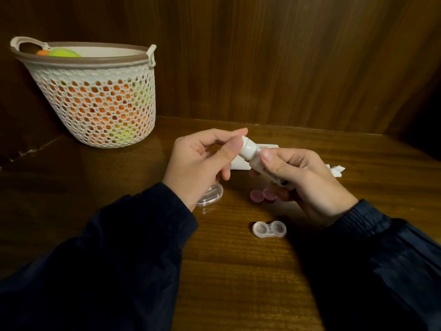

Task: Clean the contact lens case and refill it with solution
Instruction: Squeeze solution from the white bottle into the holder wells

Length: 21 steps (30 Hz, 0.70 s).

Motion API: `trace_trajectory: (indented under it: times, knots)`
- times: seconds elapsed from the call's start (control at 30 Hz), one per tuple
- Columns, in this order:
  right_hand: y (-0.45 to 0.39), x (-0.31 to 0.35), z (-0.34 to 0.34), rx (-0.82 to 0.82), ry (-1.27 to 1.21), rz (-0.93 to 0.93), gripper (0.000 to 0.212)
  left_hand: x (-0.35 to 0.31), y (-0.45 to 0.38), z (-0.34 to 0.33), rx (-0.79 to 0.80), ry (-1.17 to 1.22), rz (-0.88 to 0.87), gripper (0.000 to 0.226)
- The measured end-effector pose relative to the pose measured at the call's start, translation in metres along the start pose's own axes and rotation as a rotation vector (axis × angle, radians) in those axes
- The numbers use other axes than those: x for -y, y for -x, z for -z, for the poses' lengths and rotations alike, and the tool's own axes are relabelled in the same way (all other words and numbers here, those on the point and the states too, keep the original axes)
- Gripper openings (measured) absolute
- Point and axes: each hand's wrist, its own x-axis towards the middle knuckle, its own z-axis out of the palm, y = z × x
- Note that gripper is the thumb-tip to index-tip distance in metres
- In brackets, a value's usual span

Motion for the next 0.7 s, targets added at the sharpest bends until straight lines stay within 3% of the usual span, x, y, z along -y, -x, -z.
trace_trajectory:
  times: [0.5,0.7]
  knots:
    - [0.004,0.005,0.006,0.023,0.07,-0.014,0.039,-0.011,0.001,-0.005,0.009,-0.153,-0.048,0.021]
    - [0.055,0.028,0.035,0.037,0.305,-0.003,0.029,-0.036,0.014,-0.04,0.104,-0.165,-0.066,0.022]
